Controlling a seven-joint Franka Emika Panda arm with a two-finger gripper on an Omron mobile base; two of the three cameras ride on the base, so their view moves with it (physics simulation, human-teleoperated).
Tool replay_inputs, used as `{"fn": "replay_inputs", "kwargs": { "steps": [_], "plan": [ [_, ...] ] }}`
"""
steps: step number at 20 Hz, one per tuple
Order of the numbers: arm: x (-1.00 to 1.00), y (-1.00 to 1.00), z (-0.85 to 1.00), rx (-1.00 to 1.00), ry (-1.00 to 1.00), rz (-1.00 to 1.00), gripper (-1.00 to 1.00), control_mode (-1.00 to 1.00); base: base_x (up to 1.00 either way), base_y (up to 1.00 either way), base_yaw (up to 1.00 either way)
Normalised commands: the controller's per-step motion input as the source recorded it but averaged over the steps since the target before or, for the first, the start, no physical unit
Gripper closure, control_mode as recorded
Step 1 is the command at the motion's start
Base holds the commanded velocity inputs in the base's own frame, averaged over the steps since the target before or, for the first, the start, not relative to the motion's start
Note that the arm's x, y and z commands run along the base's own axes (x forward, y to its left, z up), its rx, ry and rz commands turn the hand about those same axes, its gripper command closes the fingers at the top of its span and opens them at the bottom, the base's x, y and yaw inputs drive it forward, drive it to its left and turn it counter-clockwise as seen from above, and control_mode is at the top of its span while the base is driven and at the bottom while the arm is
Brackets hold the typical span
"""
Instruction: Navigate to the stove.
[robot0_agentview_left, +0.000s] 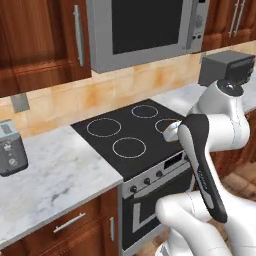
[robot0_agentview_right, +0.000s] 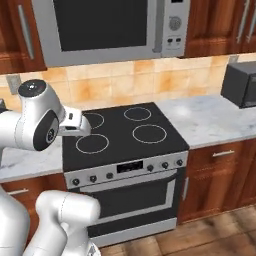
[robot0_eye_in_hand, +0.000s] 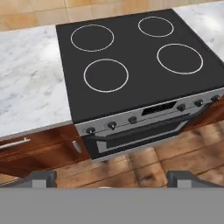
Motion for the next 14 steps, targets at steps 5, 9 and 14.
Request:
{"fn": "replay_inputs", "kwargs": {
  "steps": [5, 9, 14],
  "plan": [
    [0.0, 0.0, 0.0, 0.0, 0.0, 0.0, -1.0, 1.0, 0.72, -0.96, 0.57],
    [0.0, 0.0, 0.0, 0.0, 0.0, 0.0, -1.0, 1.0, 0.69, -0.73, 0.52],
    [0.0, 0.0, 0.0, 0.0, 0.0, 0.0, -1.0, 1.0, 0.6, -0.22, 0.24]
  ]
}}
